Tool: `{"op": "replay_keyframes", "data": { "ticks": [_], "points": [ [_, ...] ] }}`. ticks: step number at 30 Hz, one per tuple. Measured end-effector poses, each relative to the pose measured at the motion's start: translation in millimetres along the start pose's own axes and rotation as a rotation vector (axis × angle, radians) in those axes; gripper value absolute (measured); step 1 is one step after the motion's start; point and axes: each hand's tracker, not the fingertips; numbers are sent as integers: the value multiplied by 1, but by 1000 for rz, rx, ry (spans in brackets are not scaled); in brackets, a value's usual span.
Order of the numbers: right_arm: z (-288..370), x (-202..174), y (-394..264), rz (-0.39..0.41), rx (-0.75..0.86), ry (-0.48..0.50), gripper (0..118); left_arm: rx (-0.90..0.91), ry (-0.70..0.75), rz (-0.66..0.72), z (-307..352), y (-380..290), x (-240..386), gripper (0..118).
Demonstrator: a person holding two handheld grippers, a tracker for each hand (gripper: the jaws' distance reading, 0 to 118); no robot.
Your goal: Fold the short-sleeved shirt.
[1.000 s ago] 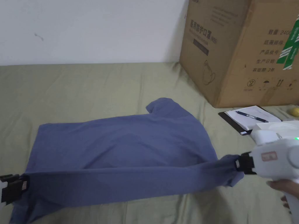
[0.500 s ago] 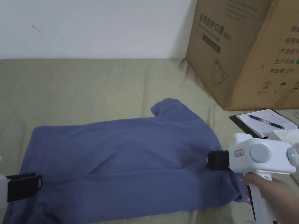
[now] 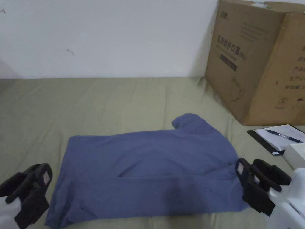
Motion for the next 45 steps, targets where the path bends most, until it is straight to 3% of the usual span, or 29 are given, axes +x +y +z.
{"op": "replay_keyframes", "data": {
  "ticks": [2, 5, 7, 10, 12, 14, 15, 16, 18, 21, 24, 26, 28, 29, 30, 31, 34, 36, 38, 42, 44, 45],
  "points": [
    [8, -10, 1, -17, 1, -21, 0, -1, 15, -14, 9, 0, 3, 0],
    [6, -6, 7, -101, -57, 66, 0, -79, -4, 20, 7, 10, -5, 0],
    [10, -7, 12, -60, -65, 30, 0, -196, 16, 72, -15, 18, -22, 0],
    [11, -16, 18, 92, -97, -79, 0, -548, 101, 61, -72, 19, -51, 0],
    [12, -16, 19, 145, -118, -45, 0, -781, 112, 40, -116, 2, -70, 0],
    [11, -17, 15, 146, -128, -3, 0, -817, 167, 42, -140, -23, -78, 0],
    [10, -17, 15, 154, -138, 10, 0, -814, 174, 25, -153, -34, -81, 9],
    [9, -18, 14, 164, -150, 22, 0, -819, 184, 23, -162, -41, -84, 36],
    [5, -17, 10, 169, -185, 35, 0, -890, 247, 11, -180, -62, -89, 118],
    [0, -14, 4, 157, -212, 37, 0, -895, 368, -29, -202, -77, -88, 113],
    [-9, -14, -4, 185, -249, 16, 0, -1029, 324, -94, -213, -105, -88, 113],
    [-14, -13, -10, 191, -270, 9, 0, -1014, 333, -165, -218, -100, -82, 108],
    [-19, -12, -11, 175, -292, 12, 0, -1009, 258, -190, -215, -91, -73, 72],
    [-20, -10, -13, 164, -298, 14, 0, -1003, 230, -215, -212, -87, -64, 49],
    [-21, -9, -14, 158, -299, 13, 0, -992, 213, -253, -205, -80, -61, 12],
    [-22, -8, -14, 153, -300, 11, 0, -981, 196, -266, -201, -78, -55, 7],
    [-24, 0, -13, 114, -303, 12, 0, -975, 203, -285, -195, -79, -55, 3],
    [-24, 15, -4, 69, -278, 15, 0, -936, 176, -177, -192, -69, -69, 3],
    [-31, 40, 9, 31, -259, -64, 0, -873, 163, -57, -186, -53, -79, 3],
    [-82, 123, 33, -163, -421, -152, 0, -750, 91, 53, -166, -24, -79, 2],
    [-117, 154, 30, -231, -586, -112, 0, -749, 85, 47, -163, -18, -74, 2],
    [-131, 165, 27, -251, -657, -91, 6, -743, 84, 38, -162, -16, -71, 2]
  ]
}}
